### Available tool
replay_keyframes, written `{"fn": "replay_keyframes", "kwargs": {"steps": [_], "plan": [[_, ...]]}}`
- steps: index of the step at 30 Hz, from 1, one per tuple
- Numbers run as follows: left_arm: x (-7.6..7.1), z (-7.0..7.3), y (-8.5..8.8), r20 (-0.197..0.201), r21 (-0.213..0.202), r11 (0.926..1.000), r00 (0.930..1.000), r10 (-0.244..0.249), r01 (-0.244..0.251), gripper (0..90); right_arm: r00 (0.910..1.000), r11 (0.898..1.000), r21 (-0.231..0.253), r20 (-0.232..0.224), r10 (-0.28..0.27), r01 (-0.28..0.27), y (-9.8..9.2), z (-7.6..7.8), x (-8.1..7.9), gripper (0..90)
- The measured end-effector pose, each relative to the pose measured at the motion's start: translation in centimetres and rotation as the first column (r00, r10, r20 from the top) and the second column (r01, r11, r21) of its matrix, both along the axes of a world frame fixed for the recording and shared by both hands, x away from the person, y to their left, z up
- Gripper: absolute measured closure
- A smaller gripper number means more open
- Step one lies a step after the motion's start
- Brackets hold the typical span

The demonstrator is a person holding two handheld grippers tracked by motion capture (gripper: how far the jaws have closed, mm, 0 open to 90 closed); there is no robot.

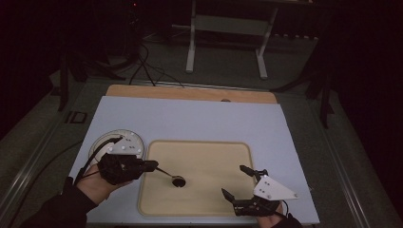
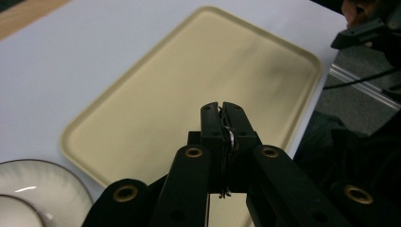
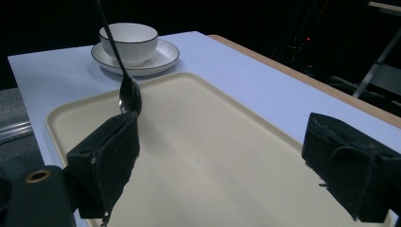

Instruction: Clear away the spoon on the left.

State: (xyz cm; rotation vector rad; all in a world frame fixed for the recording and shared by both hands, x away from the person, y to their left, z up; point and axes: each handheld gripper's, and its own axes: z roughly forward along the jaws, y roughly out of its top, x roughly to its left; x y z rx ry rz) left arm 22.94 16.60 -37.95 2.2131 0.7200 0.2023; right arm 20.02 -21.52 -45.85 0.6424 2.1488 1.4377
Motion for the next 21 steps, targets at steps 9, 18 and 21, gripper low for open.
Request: {"fn": "replay_keyframes", "kwargs": {"steps": [9,18,21], "plan": [[0.6,-1.0,-1.1,-0.055,0.032,0.9978,0.9969,-0.057,0.058,89.0,1.0000,1.000,0.001,-0.003,0.000,0.000,0.0,0.0,0.0,12.1],[1.4,-2.1,-1.9,-0.106,0.035,0.9961,0.9913,-0.077,0.081,88.8,1.0000,1.000,0.001,-0.006,0.000,0.000,0.0,0.0,0.1,12.1],[1.6,-2.5,-2.4,-0.123,0.042,0.9947,0.9885,-0.088,0.094,88.8,1.0000,1.000,0.000,-0.006,-0.001,0.001,0.0,-0.1,0.1,12.2]]}}
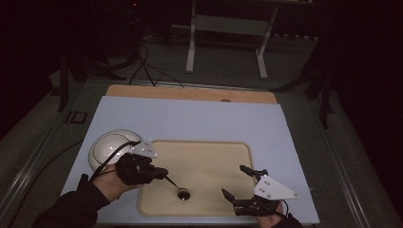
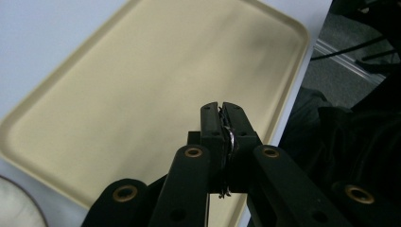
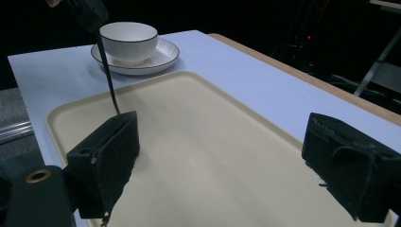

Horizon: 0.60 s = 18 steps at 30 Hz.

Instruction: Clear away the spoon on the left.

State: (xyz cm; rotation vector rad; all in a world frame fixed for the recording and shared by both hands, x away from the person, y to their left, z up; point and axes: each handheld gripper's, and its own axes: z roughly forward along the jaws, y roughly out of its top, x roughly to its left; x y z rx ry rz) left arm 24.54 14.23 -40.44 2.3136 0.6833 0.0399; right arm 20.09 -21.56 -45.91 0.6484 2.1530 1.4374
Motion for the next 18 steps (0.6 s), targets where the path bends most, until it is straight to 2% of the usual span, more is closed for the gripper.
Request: {"fn": "replay_keyframes", "kwargs": {"steps": [3,6,11,18], "plan": [[0.2,-0.4,-0.5,-0.013,0.019,0.9997,0.9998,-0.013,0.013,88.8,1.0000,1.000,0.000,-0.001,0.000,0.000,0.0,0.0,0.0,12.1],[0.4,-0.7,-0.9,-0.028,0.021,0.9996,0.9995,-0.018,0.019,88.7,1.0000,1.000,-0.001,-0.001,0.002,-0.002,0.0,0.0,0.0,12.1],[0.6,-0.7,-1.2,-0.025,0.026,0.9993,0.9993,-0.028,0.028,88.6,1.0000,1.000,-0.002,-0.001,0.001,-0.001,0.0,0.0,0.0,12.2],[1.8,-1.0,-1.5,-0.024,-0.009,0.9998,0.9996,-0.016,0.016,87.1,1.0000,1.000,0.002,-0.002,0.002,-0.002,0.0,0.0,0.0,12.2]]}}
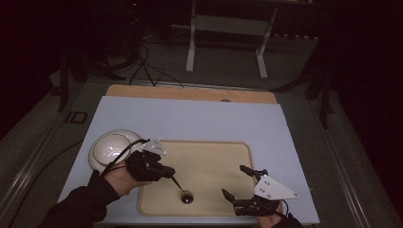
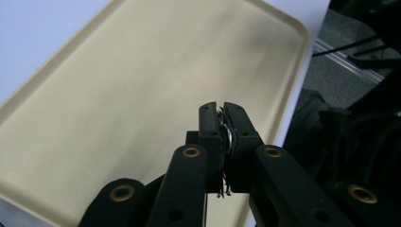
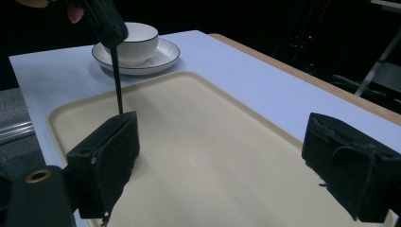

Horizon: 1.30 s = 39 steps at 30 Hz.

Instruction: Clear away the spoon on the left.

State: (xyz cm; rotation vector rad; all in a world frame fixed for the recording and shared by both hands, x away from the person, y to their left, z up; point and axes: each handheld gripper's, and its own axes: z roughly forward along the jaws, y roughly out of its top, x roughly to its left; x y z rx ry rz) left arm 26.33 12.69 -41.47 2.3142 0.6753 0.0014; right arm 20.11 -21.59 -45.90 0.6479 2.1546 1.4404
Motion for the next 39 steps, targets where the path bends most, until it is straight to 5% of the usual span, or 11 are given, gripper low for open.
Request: {"fn": "replay_keyframes", "kwargs": {"steps": [18,39], "plan": [[2.8,-0.9,-1.2,0.032,-0.060,0.9982,0.9994,0.013,-0.011,83.1,1.0000,1.000,0.005,-0.007,0.003,-0.003,-0.1,0.0,0.1,12.1],[6.2,-3.9,-2.5,0.036,-0.123,0.9854,0.9918,0.123,-0.117,80.3,0.9999,1.000,0.007,-0.013,0.006,-0.006,-0.1,0.0,0.2,12.1]]}}
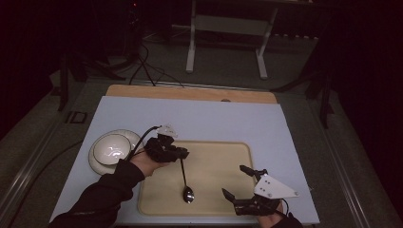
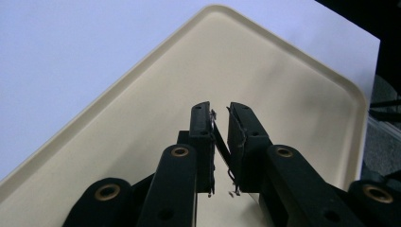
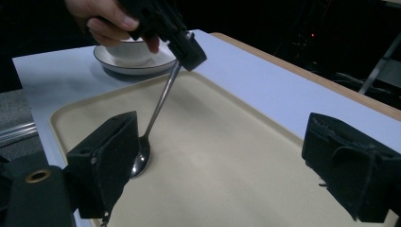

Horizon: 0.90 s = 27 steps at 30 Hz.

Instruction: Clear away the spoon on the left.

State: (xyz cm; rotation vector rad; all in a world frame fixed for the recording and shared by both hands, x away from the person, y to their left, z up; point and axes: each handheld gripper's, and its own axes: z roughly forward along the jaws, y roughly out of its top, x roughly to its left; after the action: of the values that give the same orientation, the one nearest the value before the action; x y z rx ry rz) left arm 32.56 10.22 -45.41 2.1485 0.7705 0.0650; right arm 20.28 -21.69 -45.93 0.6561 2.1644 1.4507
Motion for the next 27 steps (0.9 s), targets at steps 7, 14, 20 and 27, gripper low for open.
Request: {"fn": "replay_keyframes", "kwargs": {"steps": [7,14,20,27], "plan": [[1.0,-1.4,-0.7,-0.011,0.001,0.9987,0.9987,0.050,-0.050,78.3,1.0000,1.000,0.001,-0.002,0.000,0.000,0.0,0.0,0.0,12.1],[1.7,-2.7,-1.2,-0.029,-0.005,0.9961,0.9957,0.088,-0.088,76.8,1.0000,1.000,0.000,-0.009,0.004,-0.004,0.0,-0.1,0.1,12.1],[2.1,-4.1,-1.8,-0.045,0.038,0.9893,0.9887,0.143,-0.141,72.2,0.9999,1.000,0.000,-0.012,0.008,-0.008,0.1,-0.1,0.1,12.1],[2.6,-4.9,-2.6,-0.071,0.079,0.9784,0.9778,0.197,-0.191,69.7,0.9999,1.000,0.004,-0.011,0.006,-0.006,0.0,-0.1,0.1,12.1]]}}
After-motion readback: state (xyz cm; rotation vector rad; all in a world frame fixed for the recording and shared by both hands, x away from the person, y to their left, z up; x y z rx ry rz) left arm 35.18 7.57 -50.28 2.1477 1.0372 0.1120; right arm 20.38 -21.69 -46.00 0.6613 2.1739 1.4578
